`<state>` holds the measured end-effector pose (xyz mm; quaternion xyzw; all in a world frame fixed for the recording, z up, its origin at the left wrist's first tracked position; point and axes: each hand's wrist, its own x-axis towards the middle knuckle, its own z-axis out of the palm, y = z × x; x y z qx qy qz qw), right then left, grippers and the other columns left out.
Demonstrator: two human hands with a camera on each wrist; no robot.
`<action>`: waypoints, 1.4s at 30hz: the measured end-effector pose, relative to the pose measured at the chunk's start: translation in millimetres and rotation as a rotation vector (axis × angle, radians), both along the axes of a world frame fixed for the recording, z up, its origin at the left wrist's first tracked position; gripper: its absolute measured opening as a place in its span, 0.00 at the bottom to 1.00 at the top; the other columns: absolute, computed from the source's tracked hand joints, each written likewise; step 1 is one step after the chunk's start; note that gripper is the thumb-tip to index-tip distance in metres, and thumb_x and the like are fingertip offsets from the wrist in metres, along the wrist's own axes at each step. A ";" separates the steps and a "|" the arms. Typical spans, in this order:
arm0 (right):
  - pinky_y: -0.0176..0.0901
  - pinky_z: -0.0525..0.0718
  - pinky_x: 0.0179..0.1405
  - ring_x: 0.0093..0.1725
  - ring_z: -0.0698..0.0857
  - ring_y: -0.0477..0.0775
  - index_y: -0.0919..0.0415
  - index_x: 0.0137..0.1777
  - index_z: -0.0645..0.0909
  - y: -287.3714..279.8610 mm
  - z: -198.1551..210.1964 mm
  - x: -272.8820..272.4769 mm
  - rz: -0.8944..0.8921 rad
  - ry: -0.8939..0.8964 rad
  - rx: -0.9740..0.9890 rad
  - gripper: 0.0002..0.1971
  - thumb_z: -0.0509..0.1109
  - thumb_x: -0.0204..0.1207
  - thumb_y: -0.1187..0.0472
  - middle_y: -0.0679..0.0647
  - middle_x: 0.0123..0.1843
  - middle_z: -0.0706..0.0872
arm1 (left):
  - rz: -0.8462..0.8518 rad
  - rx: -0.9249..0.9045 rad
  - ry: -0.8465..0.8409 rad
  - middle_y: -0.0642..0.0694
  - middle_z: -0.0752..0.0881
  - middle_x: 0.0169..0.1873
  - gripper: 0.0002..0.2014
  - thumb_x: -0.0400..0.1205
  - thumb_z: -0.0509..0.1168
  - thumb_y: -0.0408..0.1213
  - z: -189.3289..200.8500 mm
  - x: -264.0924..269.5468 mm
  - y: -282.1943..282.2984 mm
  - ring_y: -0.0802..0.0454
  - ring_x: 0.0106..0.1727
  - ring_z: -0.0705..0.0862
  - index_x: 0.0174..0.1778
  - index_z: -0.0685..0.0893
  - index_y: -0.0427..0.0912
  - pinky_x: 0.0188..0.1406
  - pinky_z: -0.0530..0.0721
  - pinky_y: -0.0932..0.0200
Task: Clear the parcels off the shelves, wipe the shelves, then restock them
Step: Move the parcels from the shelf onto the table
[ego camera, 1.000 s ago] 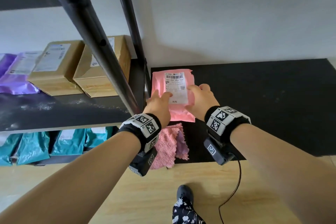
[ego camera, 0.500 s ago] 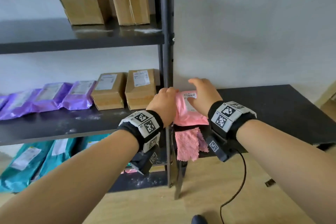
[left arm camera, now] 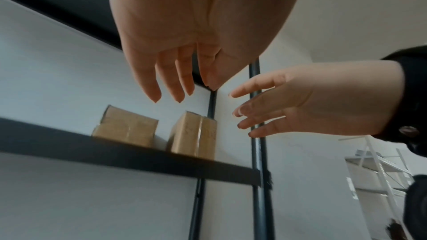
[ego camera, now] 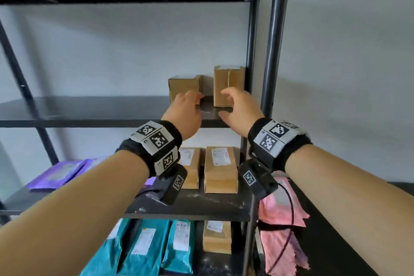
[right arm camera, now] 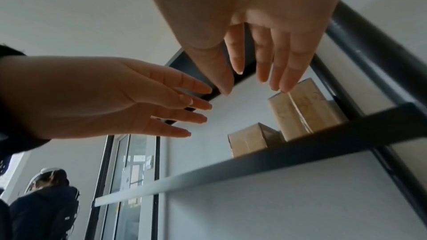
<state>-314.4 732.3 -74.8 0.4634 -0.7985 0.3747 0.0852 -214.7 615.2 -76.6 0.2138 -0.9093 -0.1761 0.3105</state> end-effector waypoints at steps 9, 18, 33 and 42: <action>0.36 0.72 0.55 0.64 0.77 0.53 0.56 0.75 0.67 -96.6 55.9 -51.2 0.036 -0.059 -0.070 0.27 0.68 0.77 0.63 0.56 0.70 0.75 | 0.139 -0.016 -0.033 0.41 0.76 0.69 0.22 0.82 0.58 0.30 58.6 -36.8 -93.2 0.46 0.67 0.77 0.74 0.69 0.43 0.55 0.71 0.63; 0.44 0.73 0.66 0.72 0.74 0.57 0.58 0.77 0.65 -184.8 65.4 -97.6 0.019 -0.153 0.177 0.30 0.71 0.76 0.57 0.55 0.75 0.72 | 0.199 0.009 -0.219 0.40 0.74 0.70 0.29 0.81 0.65 0.36 74.8 -84.4 -173.1 0.45 0.62 0.80 0.77 0.64 0.43 0.50 0.77 0.59; 0.34 0.79 0.23 0.65 0.79 0.59 0.61 0.78 0.64 -249.9 58.5 -110.4 -0.166 -0.168 0.474 0.34 0.74 0.74 0.55 0.58 0.74 0.73 | -0.077 -0.052 -0.585 0.44 0.81 0.51 0.23 0.77 0.71 0.42 59.5 -132.1 -247.6 0.51 0.48 0.80 0.64 0.74 0.38 0.34 0.78 0.66; 0.38 0.79 0.42 0.67 0.78 0.58 0.56 0.80 0.60 -236.8 67.2 -81.3 -0.116 -0.176 0.271 0.38 0.74 0.74 0.58 0.56 0.73 0.74 | -0.076 -0.147 -0.414 0.40 0.82 0.61 0.25 0.77 0.71 0.40 72.8 -96.7 -233.1 0.46 0.60 0.80 0.69 0.73 0.38 0.51 0.74 0.61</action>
